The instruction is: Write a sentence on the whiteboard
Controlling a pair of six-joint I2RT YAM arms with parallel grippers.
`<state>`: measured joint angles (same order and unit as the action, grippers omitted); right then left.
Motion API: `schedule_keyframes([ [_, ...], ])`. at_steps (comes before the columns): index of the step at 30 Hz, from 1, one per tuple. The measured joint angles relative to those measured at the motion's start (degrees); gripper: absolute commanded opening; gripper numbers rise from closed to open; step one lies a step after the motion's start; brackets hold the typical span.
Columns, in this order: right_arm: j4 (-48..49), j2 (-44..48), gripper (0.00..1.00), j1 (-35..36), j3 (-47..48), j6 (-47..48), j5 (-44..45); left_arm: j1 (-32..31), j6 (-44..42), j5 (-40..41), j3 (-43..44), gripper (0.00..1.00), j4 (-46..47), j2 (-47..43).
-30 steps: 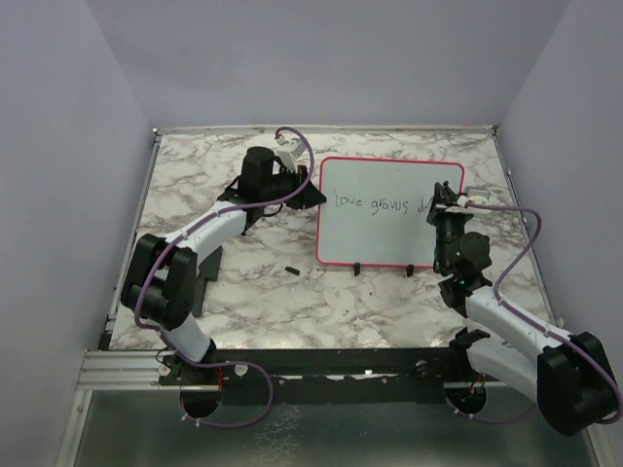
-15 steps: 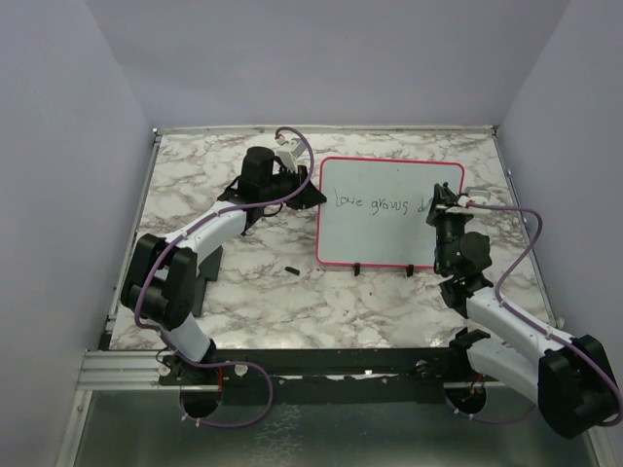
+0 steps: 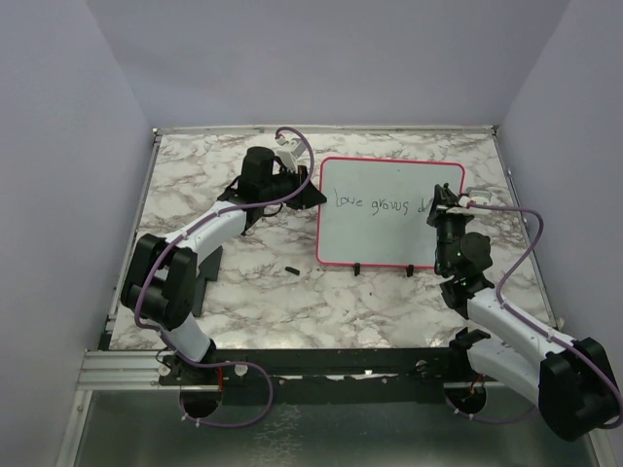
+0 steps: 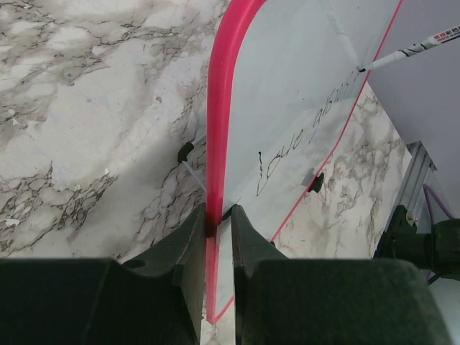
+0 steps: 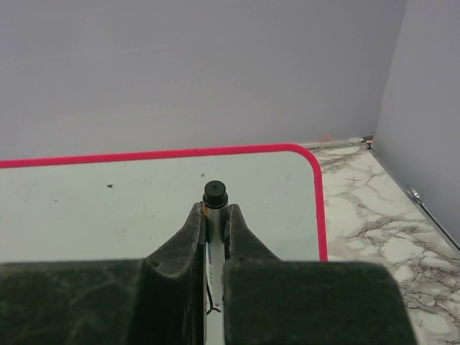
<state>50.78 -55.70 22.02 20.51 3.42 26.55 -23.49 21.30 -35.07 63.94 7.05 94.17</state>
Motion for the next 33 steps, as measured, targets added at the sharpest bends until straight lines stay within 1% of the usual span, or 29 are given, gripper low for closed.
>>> schedule_keyframes([
  [33, -2.3, 1.4, 0.01, 0.0, -0.7, 0.2, 1.2, 0.0, 0.0, 0.0, 0.0, 0.0, 0.0, 0.0],
])
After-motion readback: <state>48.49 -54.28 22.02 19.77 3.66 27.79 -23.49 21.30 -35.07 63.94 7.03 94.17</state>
